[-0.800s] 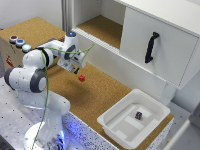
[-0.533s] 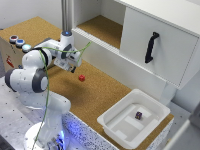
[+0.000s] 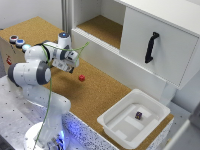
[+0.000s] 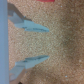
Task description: Sweep the pink block to the right
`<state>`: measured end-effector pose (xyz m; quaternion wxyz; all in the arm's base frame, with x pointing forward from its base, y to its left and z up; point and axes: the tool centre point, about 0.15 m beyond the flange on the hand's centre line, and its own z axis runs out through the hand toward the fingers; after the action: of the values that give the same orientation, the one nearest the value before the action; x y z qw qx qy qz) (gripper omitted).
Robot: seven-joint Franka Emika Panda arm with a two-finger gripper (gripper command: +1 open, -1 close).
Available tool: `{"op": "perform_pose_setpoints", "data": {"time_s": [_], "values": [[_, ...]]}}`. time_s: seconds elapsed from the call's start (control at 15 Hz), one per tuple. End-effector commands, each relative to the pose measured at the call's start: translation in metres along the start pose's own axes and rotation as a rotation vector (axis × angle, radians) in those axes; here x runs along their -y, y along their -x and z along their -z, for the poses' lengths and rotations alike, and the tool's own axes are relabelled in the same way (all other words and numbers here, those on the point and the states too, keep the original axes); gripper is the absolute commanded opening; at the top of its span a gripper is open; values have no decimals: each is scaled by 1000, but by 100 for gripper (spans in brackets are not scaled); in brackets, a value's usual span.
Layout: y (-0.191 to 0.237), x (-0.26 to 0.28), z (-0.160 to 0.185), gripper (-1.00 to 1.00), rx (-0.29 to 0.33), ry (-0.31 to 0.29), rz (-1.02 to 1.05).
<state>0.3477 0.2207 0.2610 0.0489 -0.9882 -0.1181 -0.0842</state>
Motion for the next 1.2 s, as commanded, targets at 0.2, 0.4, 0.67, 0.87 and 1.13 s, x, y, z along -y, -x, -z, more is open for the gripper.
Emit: {"op": "perform_pose_setpoints", "data": {"time_s": [0.2, 0.4, 0.67, 0.87, 1.13], "values": [[-29, -35, -29, -100, 62, -25, -42], [-29, -56, -38, -100, 81, -18, -75], [-39, -87, -40, -100, 84, 23, -121], [-39, -103, -37, -100, 81, 35, -156], [-32, -122, -33, -100, 82, 45, -209]]}}
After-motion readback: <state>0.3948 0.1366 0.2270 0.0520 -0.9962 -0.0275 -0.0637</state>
